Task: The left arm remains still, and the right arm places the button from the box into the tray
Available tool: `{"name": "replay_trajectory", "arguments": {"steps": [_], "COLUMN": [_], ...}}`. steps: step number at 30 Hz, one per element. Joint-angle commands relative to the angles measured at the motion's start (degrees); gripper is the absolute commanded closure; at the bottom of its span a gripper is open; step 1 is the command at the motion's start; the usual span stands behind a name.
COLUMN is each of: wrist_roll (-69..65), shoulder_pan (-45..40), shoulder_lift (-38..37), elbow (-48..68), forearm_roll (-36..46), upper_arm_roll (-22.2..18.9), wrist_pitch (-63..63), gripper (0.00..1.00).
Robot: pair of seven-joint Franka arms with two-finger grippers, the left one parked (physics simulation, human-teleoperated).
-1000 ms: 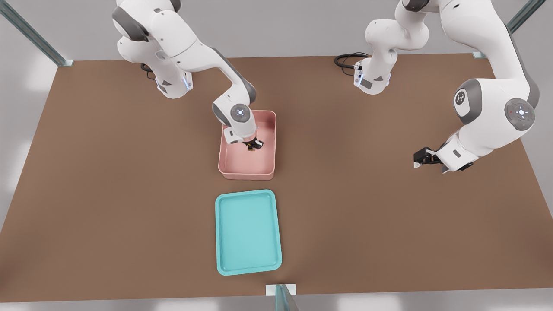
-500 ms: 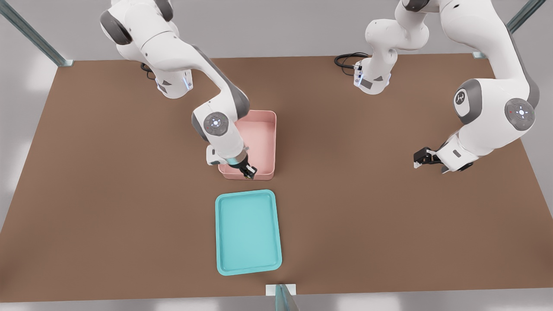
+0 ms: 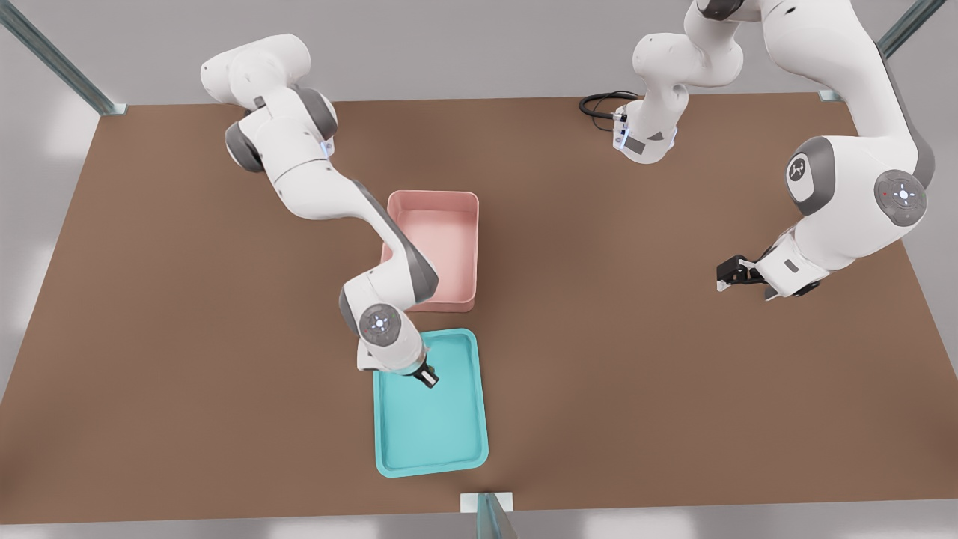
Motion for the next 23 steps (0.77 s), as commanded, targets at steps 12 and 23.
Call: {"name": "replay_trajectory", "arguments": {"steps": [12, 23], "wrist_roll": [-77.0, -77.8], "shoulder_pan": [-18.5, -21.2], "shoulder_lift": [-40.4, -40.9], "elbow": [-32.6, -32.4], "forearm_roll": [4.2, 4.2], "upper_arm_roll": [-11.6, -11.9], "wrist_pitch": [-23.5, -25.4], "gripper": [0.00, 0.00]}}
